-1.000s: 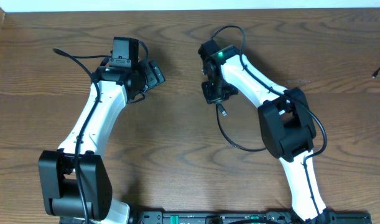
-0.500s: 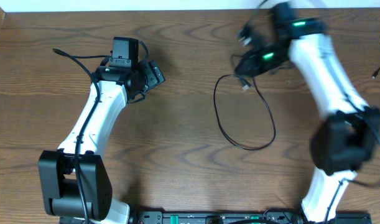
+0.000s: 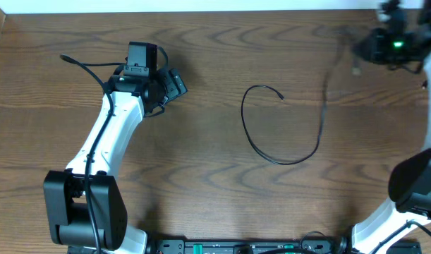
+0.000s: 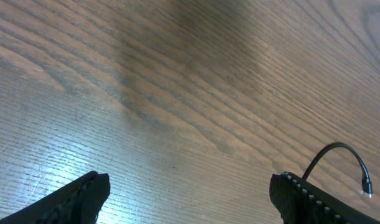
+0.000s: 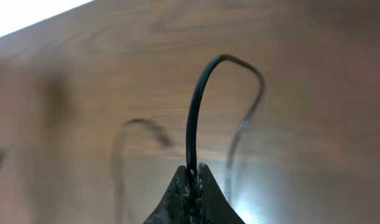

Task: Untangle cables

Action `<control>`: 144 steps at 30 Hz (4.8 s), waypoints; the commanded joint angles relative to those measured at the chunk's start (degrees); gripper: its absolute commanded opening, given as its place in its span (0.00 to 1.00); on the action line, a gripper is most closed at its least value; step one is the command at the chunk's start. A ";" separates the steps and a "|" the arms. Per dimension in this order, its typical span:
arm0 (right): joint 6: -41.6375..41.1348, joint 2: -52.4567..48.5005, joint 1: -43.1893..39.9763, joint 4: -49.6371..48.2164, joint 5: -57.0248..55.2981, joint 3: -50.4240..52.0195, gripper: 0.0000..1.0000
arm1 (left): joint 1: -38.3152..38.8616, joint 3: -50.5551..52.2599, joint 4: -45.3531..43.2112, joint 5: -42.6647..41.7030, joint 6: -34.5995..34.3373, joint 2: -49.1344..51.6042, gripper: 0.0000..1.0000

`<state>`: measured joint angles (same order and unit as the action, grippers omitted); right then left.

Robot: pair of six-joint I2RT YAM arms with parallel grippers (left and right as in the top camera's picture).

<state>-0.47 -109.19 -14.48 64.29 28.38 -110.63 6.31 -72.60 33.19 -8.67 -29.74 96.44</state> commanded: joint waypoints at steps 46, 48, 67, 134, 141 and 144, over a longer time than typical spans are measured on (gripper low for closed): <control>-9.31 -6.51 -17.81 9.94 -26.18 -29.11 0.80 | -0.13 -0.37 0.20 0.35 0.98 0.22 0.88; -6.29 -7.23 -13.68 12.50 -25.99 -29.11 0.80 | -0.13 -0.37 0.20 0.35 0.98 0.22 0.88; -5.05 -31.04 3.82 19.65 -21.22 -29.11 0.73 | -0.13 -0.37 0.20 0.35 0.98 0.22 0.88; -19.47 -29.05 -20.02 5.90 -35.45 -45.18 0.01 | -0.13 -0.37 0.20 0.35 0.98 0.22 0.88; -18.16 -29.09 -24.11 11.26 -28.85 -44.76 0.01 | -0.13 -0.37 0.20 0.35 0.98 0.22 0.88; -16.06 -29.09 -23.02 13.55 -28.24 -44.72 0.03 | -0.13 -0.37 0.20 0.35 0.98 0.22 0.88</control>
<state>-19.55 -138.37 -39.68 76.53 -2.63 -155.30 6.31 -72.60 33.19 -8.67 -29.71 96.44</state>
